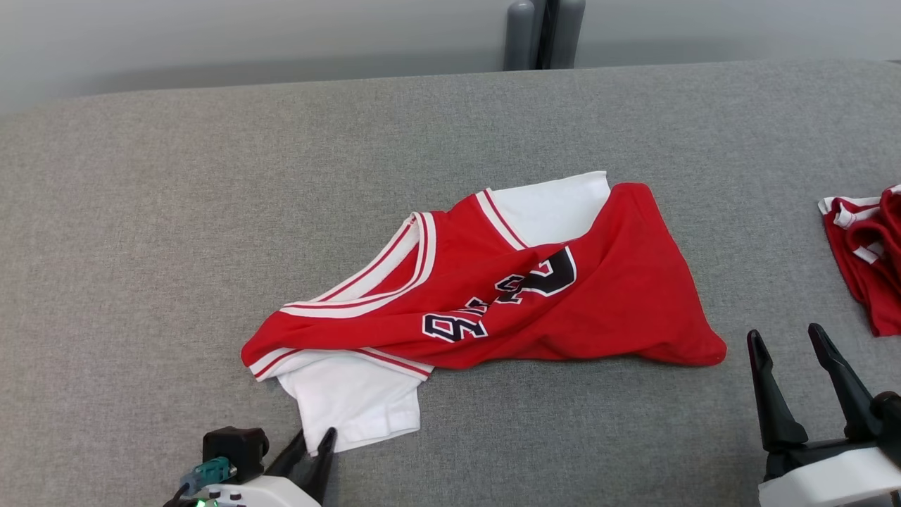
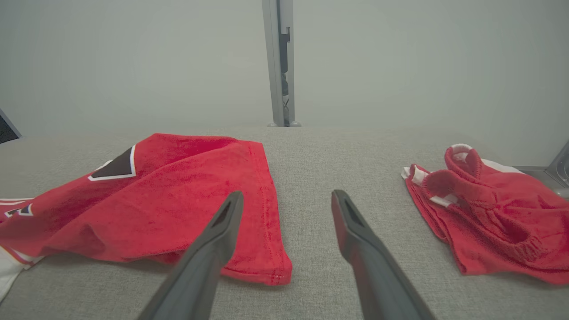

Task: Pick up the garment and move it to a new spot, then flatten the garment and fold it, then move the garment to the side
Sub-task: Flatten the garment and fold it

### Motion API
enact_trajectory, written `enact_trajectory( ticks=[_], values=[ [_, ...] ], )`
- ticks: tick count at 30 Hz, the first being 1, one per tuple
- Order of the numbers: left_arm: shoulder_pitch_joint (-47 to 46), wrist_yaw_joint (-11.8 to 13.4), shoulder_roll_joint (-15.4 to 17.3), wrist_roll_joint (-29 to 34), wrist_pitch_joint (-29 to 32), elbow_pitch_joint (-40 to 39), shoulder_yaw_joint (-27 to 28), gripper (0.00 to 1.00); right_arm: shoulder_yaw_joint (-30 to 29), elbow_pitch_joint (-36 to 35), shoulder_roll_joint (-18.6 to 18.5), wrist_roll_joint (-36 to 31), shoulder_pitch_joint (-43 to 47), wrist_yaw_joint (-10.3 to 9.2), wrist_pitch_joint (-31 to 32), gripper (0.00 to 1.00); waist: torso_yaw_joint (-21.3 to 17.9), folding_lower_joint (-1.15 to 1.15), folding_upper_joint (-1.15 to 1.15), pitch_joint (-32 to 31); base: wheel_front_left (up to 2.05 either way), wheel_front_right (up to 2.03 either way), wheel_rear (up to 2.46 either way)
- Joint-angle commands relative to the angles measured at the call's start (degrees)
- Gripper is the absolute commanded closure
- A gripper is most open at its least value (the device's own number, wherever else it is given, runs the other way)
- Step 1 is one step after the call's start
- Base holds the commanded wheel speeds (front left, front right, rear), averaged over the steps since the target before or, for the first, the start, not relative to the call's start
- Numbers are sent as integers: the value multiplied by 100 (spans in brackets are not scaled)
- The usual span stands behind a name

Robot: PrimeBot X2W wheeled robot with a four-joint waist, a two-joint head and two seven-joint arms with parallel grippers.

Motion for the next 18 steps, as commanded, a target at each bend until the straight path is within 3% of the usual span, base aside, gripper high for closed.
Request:
enact_trajectory(
  ticks=[1, 8, 18],
  values=[
    [-34, -24, 31, -35, 40, 49, -32, 100, -25, 63, -65, 48, -28, 1, 52, 0, 1, 0, 0, 4, 0, 0, 0],
    [-166, 50, 116, 61, -26, -88, 16, 100, 219, 583, -529, 352, -74, 1, 161, 0, 40, 0, 0, 104, 0, 0, 0],
    [-404, 60, 110, 140, -80, -100, -42, 100, 1217, 1927, -1206, 1253, -935, 1, -40, 0, 145, 0, 0, 322, 0, 0, 0]
  ],
)
